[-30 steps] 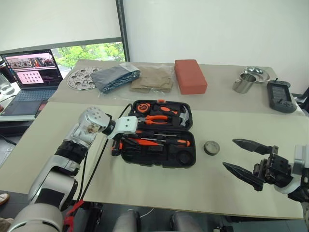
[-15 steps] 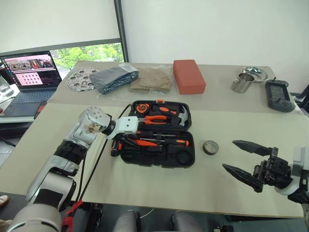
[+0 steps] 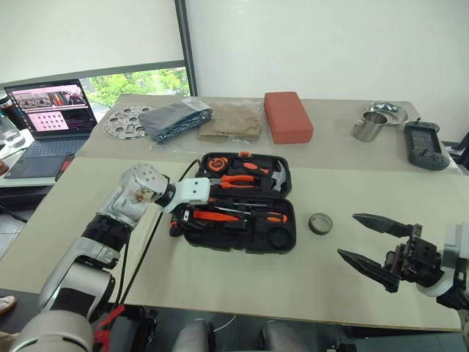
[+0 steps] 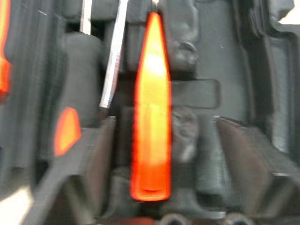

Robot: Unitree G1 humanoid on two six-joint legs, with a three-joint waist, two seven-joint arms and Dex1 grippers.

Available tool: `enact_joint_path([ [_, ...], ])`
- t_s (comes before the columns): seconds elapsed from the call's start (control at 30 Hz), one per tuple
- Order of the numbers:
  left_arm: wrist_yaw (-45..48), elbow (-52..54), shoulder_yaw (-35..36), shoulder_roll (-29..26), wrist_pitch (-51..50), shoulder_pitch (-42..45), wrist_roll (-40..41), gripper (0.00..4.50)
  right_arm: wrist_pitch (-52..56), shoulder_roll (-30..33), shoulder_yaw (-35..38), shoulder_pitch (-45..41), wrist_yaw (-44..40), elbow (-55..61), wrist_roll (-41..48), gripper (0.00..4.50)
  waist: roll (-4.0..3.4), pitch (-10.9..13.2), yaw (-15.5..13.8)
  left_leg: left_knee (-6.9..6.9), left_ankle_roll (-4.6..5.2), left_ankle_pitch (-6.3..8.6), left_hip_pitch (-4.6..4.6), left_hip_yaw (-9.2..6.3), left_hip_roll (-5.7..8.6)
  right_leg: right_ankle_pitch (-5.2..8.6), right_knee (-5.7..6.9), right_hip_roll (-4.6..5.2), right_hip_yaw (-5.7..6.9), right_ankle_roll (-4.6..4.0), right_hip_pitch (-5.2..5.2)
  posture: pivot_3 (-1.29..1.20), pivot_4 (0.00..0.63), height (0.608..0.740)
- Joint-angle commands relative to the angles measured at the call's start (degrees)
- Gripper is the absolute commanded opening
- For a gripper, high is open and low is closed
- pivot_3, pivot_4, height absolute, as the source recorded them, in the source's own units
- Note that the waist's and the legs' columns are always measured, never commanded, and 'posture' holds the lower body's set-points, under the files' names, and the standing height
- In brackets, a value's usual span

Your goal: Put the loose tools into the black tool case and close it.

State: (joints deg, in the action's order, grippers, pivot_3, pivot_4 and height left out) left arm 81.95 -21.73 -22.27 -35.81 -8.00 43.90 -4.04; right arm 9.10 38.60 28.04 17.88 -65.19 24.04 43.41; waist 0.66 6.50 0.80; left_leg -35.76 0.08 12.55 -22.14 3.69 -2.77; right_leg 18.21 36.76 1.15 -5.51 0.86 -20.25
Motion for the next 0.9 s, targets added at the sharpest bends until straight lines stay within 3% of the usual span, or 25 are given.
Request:
enact_joint_path([
  [0.03, 0.77, 5.39, 4.14, -1.78, -1.95, 1.99, 3.44, 4.2, -0.93, 0.81, 0.84, -0.81, 0.03, 1.42, -0.16, 4.5, 0.0, 0.0, 0.0, -0.03, 0.0, 0.0, -0.02, 0.0, 0.0, 0.0, 0.0, 0.0, 0.0, 0.0, 0.0, 0.0, 0.15, 0.74],
  [0.27, 2.26, 10.24, 9.69, -2.83, -6.72, 2.84, 10.89, 4.2, -0.87, 0.91, 0.73, -1.0, -0.08, 1.27, -0.31, 4.5, 0.0, 0.0, 0.1, -0.03, 0.0, 0.0, 0.01, -0.01, 0.0, 0.02, 0.01, 0.0, -0.01, 0.03, 0.02, 0.0, 0.15, 0.74],
  [0.37, 0.94, 9.63, 12.02, -1.23, -5.49, 2.53, 13.74, 3.53, -0.85, 0.8, 0.58, -1.02, -0.01, 1.41, -0.4, 4.5, 0.0, 0.0, 0.06, -0.04, 0.0, 0.0, 0.02, -0.01, 0.0, 0.01, 0.02, -0.01, -0.02, 0.03, 0.02, 0.0, 0.15, 0.74],
  [0.67, 0.94, 5.84, 16.78, 6.23, -2.83, -5.74, 23.01, 0.15, -1.09, 0.57, 0.21, -1.22, -0.17, 0.98, -0.61, 4.5, -0.01, -0.01, 0.13, -0.07, 0.02, 0.01, 0.01, -0.03, -0.01, 0.02, 0.04, 0.01, -0.02, 0.04, 0.05, 0.0, 0.15, 0.74],
  [0.9, 1.64, -6.04, 13.97, 6.96, 5.44, -4.59, 18.61, 0.07, -1.19, 0.65, 0.28, -1.58, -0.55, 0.5, -0.64, 4.5, 0.0, 0.0, 0.03, -0.11, 0.02, 0.01, 0.03, -0.04, 0.03, 0.02, 0.04, 0.0, -0.02, 0.04, 0.07, 0.0, 0.15, 0.74],
])
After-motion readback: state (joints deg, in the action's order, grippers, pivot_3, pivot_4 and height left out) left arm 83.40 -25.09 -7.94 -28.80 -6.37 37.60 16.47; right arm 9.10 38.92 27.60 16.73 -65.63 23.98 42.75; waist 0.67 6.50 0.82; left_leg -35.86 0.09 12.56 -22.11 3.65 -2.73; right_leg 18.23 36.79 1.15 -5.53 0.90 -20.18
